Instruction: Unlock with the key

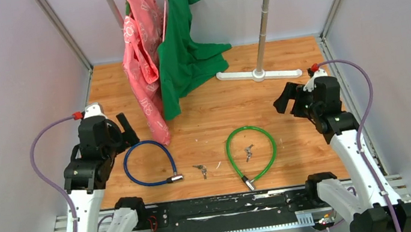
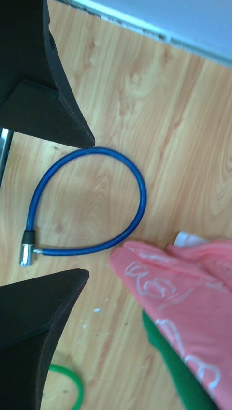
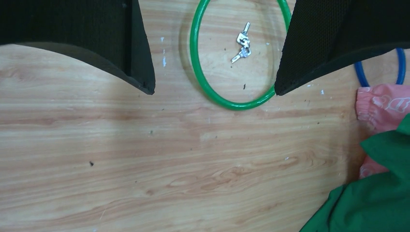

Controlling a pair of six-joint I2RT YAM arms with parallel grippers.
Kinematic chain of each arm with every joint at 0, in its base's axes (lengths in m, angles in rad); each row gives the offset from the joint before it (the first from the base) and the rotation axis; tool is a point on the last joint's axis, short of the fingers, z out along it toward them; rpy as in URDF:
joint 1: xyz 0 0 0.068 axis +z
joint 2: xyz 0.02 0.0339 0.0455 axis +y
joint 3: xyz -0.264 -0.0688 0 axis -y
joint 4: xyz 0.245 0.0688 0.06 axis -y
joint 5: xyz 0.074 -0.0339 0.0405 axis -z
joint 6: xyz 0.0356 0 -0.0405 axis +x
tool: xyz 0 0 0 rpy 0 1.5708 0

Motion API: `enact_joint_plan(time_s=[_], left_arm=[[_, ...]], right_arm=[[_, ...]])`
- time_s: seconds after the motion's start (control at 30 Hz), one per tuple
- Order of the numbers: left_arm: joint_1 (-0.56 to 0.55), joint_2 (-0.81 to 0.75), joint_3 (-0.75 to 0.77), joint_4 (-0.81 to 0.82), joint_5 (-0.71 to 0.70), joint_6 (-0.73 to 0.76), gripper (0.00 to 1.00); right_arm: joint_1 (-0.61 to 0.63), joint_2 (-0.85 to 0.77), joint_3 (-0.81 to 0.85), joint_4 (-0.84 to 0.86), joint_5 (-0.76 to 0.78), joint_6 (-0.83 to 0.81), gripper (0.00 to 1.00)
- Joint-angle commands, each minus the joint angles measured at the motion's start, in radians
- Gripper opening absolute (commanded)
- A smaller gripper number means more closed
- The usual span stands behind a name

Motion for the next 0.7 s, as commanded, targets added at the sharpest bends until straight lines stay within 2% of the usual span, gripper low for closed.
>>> enact_joint_plan(time_s=[0.0,0.13,0.27,0.47,0.67], left_arm=[[0.003,0.012,-0.006,-0.012,0.228,0.088,1.00],[-0.002,0.035,-0.041,0.028,0.377,0.121,1.00],[-0.059,0.043,-0.050,0.051,0.401,0.129,1.00],[-0.141,0.055,-0.073,0.063,0.395,0.122,0.99],[-0.215,0.070,-0.083,0.073,0.409,0.121,0.96]], right_arm=[[0.010,0.007,0.030,-0.107,-0.068,0.071,0.96],[0.010,0.005,0.002,-0.133,-0.165,0.104,0.93],[0.011,-0.001,-0.031,-0.169,-0.228,0.118,0.88],[0.039,0.043,-0.035,-0.310,-0.201,0.103,0.89],[0.151,0.105,-0.048,-0.389,-0.112,0.099,0.93]])
